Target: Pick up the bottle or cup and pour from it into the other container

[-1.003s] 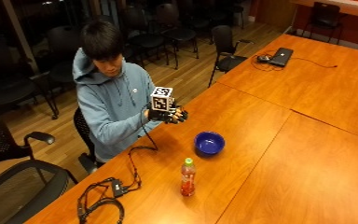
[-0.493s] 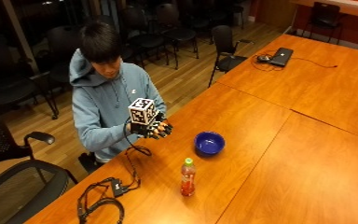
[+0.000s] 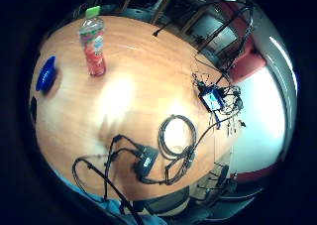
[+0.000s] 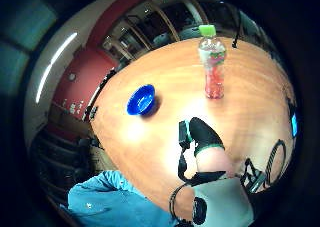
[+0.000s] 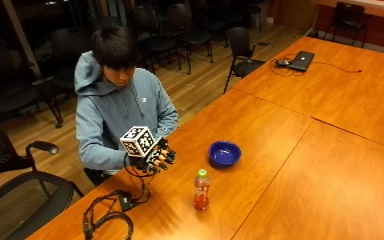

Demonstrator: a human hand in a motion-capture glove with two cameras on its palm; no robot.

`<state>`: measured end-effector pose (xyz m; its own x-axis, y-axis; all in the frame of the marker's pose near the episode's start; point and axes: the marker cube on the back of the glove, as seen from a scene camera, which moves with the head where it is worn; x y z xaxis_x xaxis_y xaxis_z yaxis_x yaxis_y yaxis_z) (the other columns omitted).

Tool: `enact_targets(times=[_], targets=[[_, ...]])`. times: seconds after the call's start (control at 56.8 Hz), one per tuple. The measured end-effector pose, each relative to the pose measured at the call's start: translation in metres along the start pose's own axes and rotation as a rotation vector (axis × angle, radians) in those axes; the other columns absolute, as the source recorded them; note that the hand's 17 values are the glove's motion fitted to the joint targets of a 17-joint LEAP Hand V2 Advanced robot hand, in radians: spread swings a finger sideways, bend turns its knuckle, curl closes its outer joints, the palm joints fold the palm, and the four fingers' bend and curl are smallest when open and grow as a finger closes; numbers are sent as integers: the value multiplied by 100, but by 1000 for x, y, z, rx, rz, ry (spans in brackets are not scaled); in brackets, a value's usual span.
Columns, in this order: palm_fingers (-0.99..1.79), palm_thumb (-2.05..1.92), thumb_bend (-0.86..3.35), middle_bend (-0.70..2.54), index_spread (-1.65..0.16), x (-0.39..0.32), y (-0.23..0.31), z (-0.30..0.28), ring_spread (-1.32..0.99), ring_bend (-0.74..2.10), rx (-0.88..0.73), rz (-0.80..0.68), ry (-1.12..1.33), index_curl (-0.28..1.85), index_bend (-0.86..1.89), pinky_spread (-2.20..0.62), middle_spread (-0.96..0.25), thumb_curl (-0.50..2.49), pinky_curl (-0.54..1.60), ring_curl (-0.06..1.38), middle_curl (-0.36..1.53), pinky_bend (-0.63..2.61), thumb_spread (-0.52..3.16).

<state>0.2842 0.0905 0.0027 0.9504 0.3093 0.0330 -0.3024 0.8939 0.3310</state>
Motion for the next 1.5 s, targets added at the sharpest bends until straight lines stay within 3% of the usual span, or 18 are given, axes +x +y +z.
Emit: enact_targets(times=[0.264,0.51,0.95,1.39,1.496], targets=[[8,66,-3,20,-31,29,-27,24,14,35,48,17,-219,23,12,24,4,41,25,28,31,54,96],[5,66,-3,20,-29,44,-58,60,14,38,38,42,-591,22,13,24,7,41,26,29,32,57,94],[5,70,-3,18,-30,9,-115,131,16,49,55,143,-1187,20,12,24,13,41,28,31,32,67,89],[28,74,-3,18,-33,-16,-132,153,15,56,142,231,-1301,24,15,23,11,40,30,32,29,76,84],[58,81,0,21,-30,-16,-134,154,11,56,179,257,-1308,27,21,21,8,41,28,31,30,72,81]])
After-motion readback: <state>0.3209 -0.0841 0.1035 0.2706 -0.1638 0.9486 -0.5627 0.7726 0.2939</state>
